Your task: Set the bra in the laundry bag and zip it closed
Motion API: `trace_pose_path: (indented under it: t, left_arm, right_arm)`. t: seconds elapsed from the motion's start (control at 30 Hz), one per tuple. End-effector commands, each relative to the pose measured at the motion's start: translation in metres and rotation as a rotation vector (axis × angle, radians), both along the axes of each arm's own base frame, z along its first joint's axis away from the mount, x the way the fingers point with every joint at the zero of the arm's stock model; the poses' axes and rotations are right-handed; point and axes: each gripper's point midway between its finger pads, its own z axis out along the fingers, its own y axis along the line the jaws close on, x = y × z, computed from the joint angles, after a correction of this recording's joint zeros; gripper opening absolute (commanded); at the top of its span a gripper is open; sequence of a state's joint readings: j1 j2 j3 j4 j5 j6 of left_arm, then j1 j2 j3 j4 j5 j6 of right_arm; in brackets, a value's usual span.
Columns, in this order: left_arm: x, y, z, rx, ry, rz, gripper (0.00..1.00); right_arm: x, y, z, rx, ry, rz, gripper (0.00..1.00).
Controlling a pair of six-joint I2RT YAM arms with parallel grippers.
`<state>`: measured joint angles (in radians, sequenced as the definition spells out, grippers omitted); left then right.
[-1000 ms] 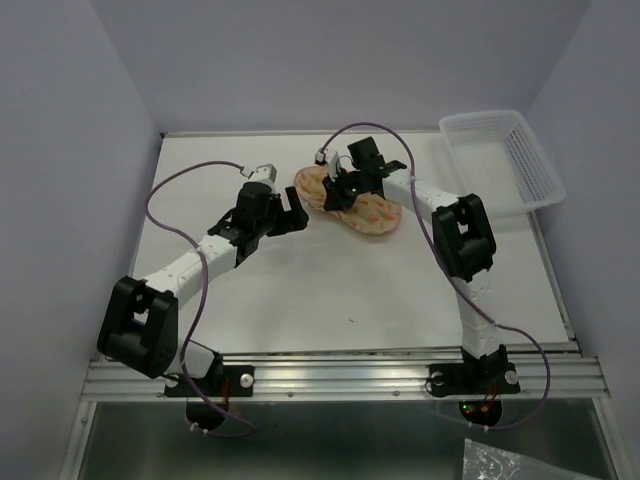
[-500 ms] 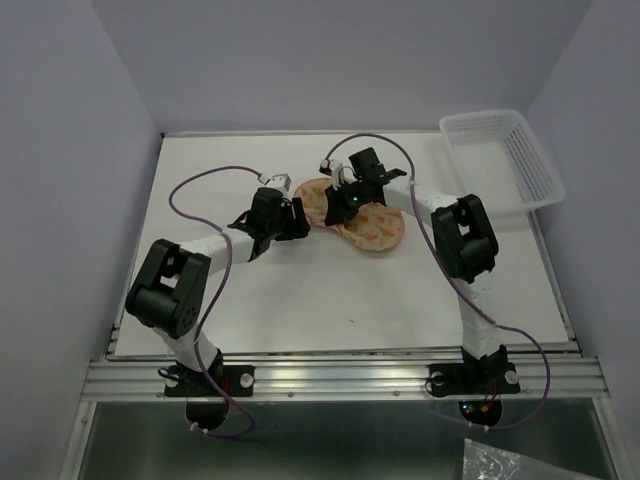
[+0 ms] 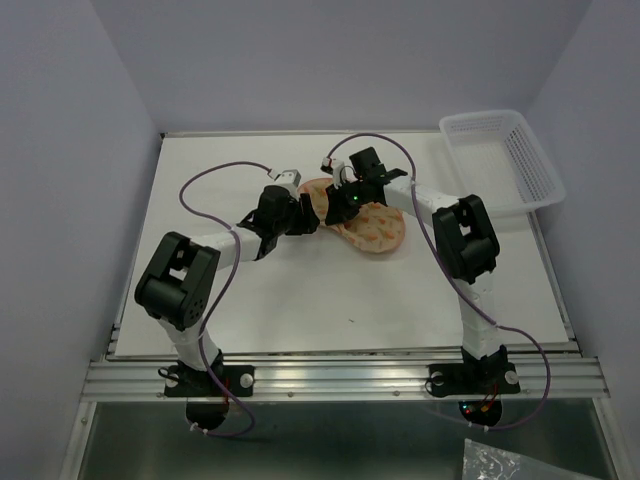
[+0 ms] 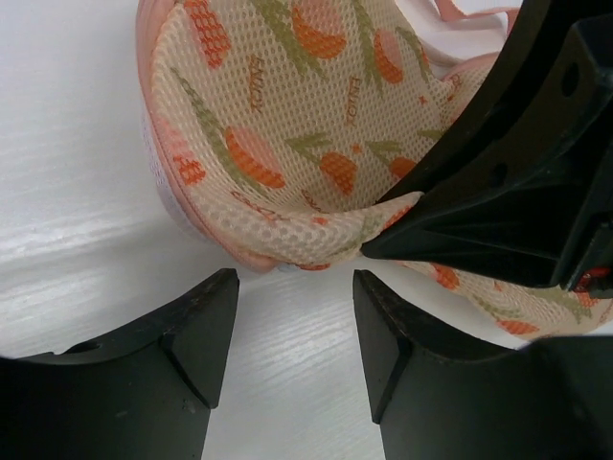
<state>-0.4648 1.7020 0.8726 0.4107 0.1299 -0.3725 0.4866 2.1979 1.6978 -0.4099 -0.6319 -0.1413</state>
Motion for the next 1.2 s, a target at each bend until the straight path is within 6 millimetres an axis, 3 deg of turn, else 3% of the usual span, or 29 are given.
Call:
trace_pose_path:
  t: [0.0, 0.43, 0.53, 0.6, 0.7, 0.73, 1.07, 1.17]
  left_arm:
    - [0.022, -0.011, 0.024, -0.023, -0.099, -0.013, 0.57]
    - [0.032, -0.017, 0.022, 0.002, -0.127, -0.013, 0.41]
    - [0.035, -0.016, 0.019, 0.017, -0.131, -0.015, 0.30]
    - [0.035, -0.017, 0.017, 0.022, -0.130, -0.018, 0.29]
    - [0.032, -0.015, 0.016, 0.034, -0.125, -0.022, 0.16]
    - [0.030, -0.011, 0.015, 0.044, -0.116, -0.016, 0.10]
    - [0.003, 0.022, -0.005, 0.136, -0.017, 0.074, 0.09]
    - [-0.004, 0.035, -0.012, 0.188, 0.014, 0.101, 0.00]
  right_arm:
    - [-0.002, 0.005, 0.026, 0.035, -0.031, -0.005, 0.13]
    - [-0.006, 0.006, 0.030, 0.048, -0.037, 0.016, 0.13]
    - [-0.006, 0.006, 0.030, 0.048, -0.038, 0.021, 0.13]
    - [-0.007, 0.006, 0.030, 0.049, -0.038, 0.022, 0.13]
    - [-0.005, 0.004, 0.028, 0.038, -0.042, 0.012, 0.13]
    - [-0.004, 0.003, 0.028, 0.032, -0.045, 0.006, 0.13]
    - [-0.002, -0.010, 0.024, -0.040, -0.104, 0.015, 0.11]
    - [0.005, -0.024, 0.025, -0.072, -0.136, 0.001, 0.10]
